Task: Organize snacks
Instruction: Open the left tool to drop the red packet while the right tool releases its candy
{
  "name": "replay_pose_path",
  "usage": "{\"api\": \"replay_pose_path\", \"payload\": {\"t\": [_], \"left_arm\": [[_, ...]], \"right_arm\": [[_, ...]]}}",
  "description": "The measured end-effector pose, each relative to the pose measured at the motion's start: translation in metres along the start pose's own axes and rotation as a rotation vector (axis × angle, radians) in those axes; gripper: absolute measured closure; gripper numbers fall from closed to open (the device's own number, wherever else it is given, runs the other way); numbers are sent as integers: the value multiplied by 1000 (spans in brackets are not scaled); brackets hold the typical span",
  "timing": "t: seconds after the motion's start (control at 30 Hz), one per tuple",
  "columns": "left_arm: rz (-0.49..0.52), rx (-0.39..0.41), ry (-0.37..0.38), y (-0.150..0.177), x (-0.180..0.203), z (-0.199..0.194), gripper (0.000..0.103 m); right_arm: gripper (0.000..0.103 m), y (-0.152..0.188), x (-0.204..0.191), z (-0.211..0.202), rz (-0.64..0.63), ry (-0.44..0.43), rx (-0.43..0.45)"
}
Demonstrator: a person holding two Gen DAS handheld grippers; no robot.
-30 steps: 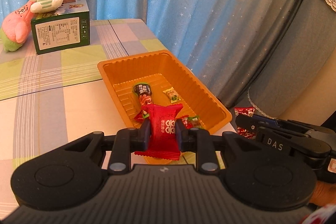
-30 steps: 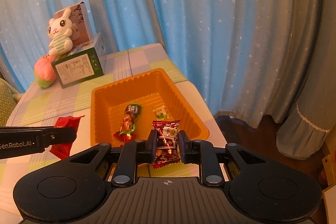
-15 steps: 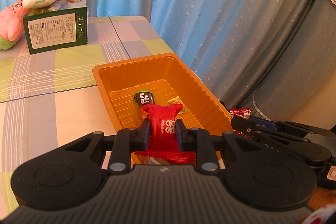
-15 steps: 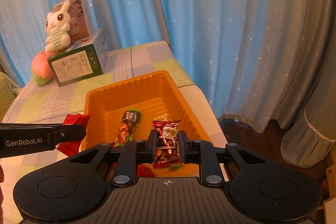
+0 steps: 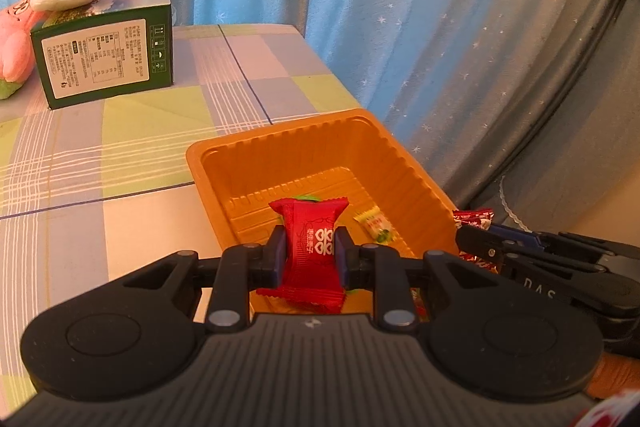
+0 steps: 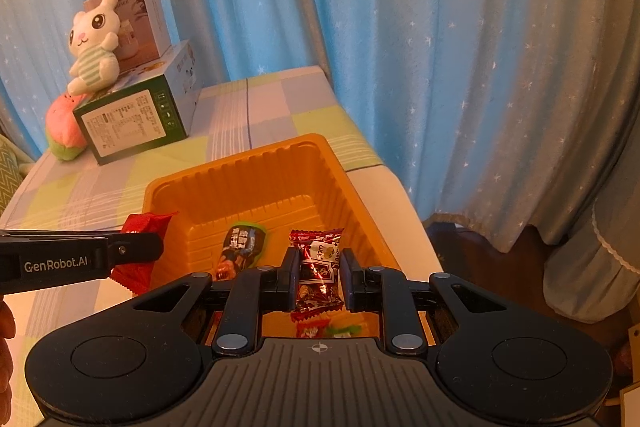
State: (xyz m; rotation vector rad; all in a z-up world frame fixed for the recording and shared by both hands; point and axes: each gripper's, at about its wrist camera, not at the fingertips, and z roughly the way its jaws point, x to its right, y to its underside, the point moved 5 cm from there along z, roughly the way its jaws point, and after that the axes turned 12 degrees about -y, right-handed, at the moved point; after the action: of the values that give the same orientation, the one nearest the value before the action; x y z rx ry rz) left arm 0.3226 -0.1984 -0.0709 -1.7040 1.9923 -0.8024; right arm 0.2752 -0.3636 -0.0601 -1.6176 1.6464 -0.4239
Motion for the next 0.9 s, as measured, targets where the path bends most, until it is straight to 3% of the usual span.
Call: {"api": "replay_pose_path", "payload": {"t": [0.2,0.33,0.9], "left_arm": [[-11,-3,-7,-5,-6,17,80],[-29,-11,-12,-5,-12,23,55],[-52,15,-33,7,-35,-2,49]], "right_arm": [[81,-5,2,15,0,-1,-15],[81,-4,2,22,10,-9,-26],[81,-11,0,22,27,-35,-17]]}}
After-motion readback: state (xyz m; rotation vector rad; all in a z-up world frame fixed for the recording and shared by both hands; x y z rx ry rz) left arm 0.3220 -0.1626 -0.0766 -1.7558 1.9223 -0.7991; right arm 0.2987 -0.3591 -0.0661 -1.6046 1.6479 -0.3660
